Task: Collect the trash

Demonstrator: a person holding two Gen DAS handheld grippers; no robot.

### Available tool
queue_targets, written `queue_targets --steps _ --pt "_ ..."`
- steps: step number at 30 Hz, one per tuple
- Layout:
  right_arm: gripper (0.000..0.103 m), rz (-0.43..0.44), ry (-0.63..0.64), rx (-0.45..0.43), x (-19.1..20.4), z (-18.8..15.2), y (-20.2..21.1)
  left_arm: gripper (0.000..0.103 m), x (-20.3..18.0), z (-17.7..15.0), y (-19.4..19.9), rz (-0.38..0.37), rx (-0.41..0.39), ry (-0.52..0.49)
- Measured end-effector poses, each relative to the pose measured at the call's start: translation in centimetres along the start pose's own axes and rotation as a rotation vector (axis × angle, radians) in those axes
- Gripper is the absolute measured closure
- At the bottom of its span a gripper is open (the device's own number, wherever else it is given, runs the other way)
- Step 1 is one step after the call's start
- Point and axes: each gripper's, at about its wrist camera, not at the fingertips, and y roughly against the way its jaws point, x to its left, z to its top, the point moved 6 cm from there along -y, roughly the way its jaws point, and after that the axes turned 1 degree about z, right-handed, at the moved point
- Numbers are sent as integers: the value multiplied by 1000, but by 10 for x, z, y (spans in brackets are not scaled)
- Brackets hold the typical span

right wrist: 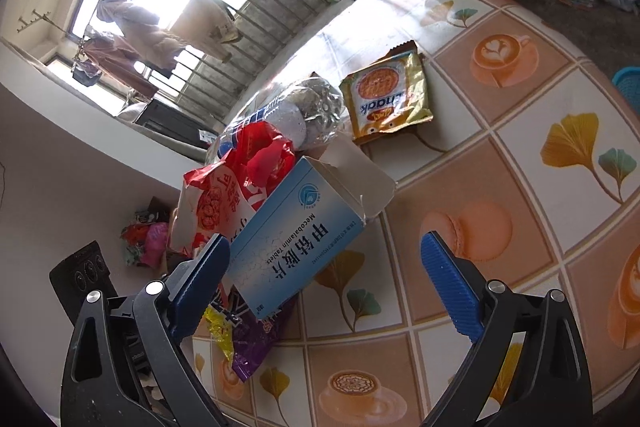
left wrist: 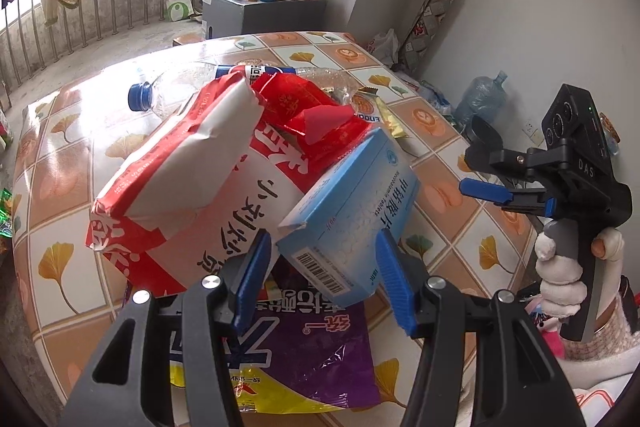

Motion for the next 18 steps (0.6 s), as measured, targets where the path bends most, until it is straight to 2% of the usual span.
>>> queue_targets --steps 6,10,12,16,18 --pt "15 69 -69 52 -11 -8 -5 50 3 12 -4 4 -19 30" --pt "17 86 -93 60 -17 -8 -1 50 -10 17 -19 -55 4 28" --pt "17 79 -100 54 -23 -7 4 50 -21 12 -28 -124 54 33" --pt "17 55 -108 39 -35 -6 17 50 -61 -10 -35 -340 162 29" --pt "17 39 -102 36 -40 -6 22 50 -78 -21 -36 -405 192 16"
